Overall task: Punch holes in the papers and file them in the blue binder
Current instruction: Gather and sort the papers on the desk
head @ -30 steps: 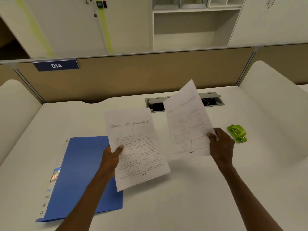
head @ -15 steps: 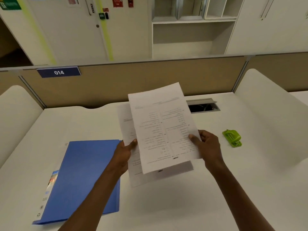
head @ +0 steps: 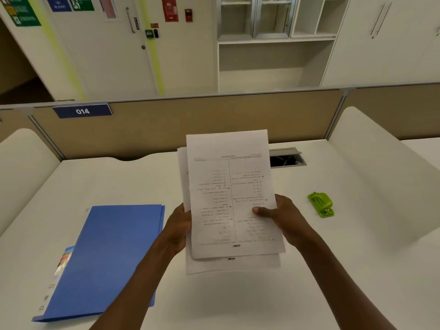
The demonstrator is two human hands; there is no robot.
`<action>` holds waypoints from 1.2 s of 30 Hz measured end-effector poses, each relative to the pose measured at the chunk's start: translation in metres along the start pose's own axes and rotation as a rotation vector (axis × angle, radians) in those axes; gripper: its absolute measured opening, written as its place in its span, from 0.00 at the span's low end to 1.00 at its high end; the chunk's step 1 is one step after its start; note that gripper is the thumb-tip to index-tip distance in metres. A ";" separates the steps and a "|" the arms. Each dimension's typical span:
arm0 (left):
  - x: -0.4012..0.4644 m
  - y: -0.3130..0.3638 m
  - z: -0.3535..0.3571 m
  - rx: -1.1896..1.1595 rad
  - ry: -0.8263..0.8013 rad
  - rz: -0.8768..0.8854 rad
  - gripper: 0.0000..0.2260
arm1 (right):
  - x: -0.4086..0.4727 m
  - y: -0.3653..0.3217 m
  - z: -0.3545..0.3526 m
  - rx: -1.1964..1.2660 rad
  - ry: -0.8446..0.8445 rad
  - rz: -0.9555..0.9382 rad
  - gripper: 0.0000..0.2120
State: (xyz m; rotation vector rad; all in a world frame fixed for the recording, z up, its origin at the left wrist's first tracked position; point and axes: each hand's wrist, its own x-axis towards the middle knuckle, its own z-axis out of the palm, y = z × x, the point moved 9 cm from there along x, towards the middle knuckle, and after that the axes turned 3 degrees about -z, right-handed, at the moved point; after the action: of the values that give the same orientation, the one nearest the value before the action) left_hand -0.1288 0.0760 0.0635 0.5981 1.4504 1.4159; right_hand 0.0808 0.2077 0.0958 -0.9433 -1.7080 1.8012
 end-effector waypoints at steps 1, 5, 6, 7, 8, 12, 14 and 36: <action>0.002 -0.002 0.001 -0.027 0.032 -0.041 0.19 | 0.001 -0.002 -0.003 -0.023 0.030 -0.028 0.16; 0.009 0.008 0.011 -0.062 0.066 0.027 0.28 | 0.007 -0.003 -0.013 -0.065 0.192 -0.095 0.14; 0.009 0.016 0.016 -0.006 0.073 0.110 0.21 | 0.008 -0.003 -0.014 -0.097 0.228 -0.112 0.14; 0.008 0.023 0.019 0.044 0.103 0.180 0.14 | 0.010 -0.004 -0.015 -0.130 0.261 -0.134 0.14; 0.008 0.027 0.019 0.080 0.149 0.232 0.09 | 0.013 -0.006 -0.016 -0.152 0.291 -0.158 0.14; 0.011 0.034 0.023 0.174 0.293 0.330 0.07 | 0.024 -0.017 -0.020 -0.218 0.378 -0.262 0.15; 0.012 0.038 0.027 0.162 0.325 0.362 0.07 | 0.030 -0.021 -0.021 -0.237 0.396 -0.308 0.15; 0.031 0.011 0.024 0.217 0.371 0.349 0.09 | 0.053 0.014 -0.025 -0.043 0.290 -0.318 0.17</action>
State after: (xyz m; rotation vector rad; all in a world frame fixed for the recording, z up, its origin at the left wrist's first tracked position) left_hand -0.1229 0.1164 0.0680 0.7838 1.8780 1.7187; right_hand 0.0669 0.2624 0.0739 -0.8462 -1.6122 1.3581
